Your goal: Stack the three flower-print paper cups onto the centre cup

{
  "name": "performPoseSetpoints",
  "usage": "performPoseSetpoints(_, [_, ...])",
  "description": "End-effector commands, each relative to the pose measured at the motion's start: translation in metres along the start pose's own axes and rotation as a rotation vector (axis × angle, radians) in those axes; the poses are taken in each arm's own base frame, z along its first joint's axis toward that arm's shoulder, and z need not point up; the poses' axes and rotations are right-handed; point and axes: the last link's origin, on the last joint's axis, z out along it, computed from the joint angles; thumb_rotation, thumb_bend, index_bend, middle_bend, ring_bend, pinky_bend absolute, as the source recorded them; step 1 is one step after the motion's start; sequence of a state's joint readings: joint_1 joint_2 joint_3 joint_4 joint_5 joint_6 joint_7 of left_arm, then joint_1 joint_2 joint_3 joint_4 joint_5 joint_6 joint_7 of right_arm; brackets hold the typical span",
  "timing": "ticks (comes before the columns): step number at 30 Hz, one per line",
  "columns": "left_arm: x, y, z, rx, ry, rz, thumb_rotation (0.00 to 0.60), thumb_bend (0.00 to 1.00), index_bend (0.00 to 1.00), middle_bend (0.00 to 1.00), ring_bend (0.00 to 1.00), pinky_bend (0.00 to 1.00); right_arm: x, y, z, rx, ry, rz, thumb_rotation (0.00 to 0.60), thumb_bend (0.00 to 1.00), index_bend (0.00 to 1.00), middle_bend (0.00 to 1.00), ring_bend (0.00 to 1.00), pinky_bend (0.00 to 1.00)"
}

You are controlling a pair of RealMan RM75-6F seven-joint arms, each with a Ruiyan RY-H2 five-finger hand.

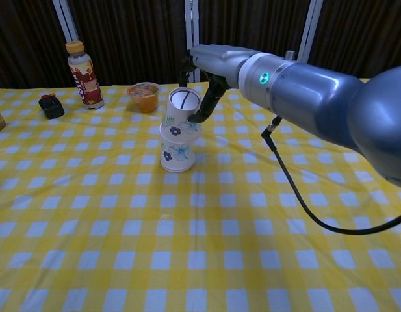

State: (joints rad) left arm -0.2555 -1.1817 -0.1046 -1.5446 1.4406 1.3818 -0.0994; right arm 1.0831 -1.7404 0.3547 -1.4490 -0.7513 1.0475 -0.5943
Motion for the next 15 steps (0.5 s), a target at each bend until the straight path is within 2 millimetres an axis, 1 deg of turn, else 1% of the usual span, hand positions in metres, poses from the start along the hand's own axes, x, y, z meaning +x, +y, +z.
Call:
performPoseSetpoints(1, [-0.001, 0.001, 0.000, -0.005, -0.004, 0.003, 0.600, 0.12, 0.00, 0.00, 0.00, 0.00, -0.002, -0.005, 0.002, 0.010, 0.006, 0.013, 0.600, 0.14, 0.34, 0.00, 0.00, 0.00])
performPoseSetpoints(2, [-0.001, 0.001, 0.000, -0.006, -0.004, 0.003, 0.600, 0.12, 0.00, 0.00, 0.00, 0.00, -0.003, -0.005, 0.003, 0.010, 0.008, 0.009, 0.600, 0.14, 0.29, 0.00, 0.00, 0.00])
performPoseSetpoints(4, [0.000, 0.002, -0.001, -0.008, 0.000, -0.001, 0.600, 0.12, 0.00, 0.00, 0.00, 0.00, -0.002, -0.001, 0.008, -0.009, 0.028, -0.025, 0.600, 0.13, 0.17, 0.00, 0.00, 0.00])
performPoseSetpoints(7, [0.000, 0.001, -0.001, -0.006, 0.001, -0.004, 0.600, 0.12, 0.00, 0.00, 0.00, 0.00, -0.002, 0.004, 0.009, -0.028, 0.052, -0.033, 0.600, 0.13, 0.08, 0.00, 0.00, 0.00])
performPoseSetpoints(11, [0.000, 0.001, -0.001, -0.007, -0.002, -0.002, 0.600, 0.12, 0.00, 0.00, 0.00, 0.00, -0.001, 0.009, 0.008, -0.035, 0.069, -0.038, 0.600, 0.12, 0.04, 0.00, 0.00, 0.00])
performPoseSetpoints(15, [0.000, 0.001, -0.001, -0.006, 0.000, -0.001, 0.600, 0.12, 0.00, 0.00, 0.00, 0.00, 0.002, 0.016, -0.002, -0.033, 0.078, -0.038, 0.600, 0.12, 0.04, 0.00, 0.00, 0.00])
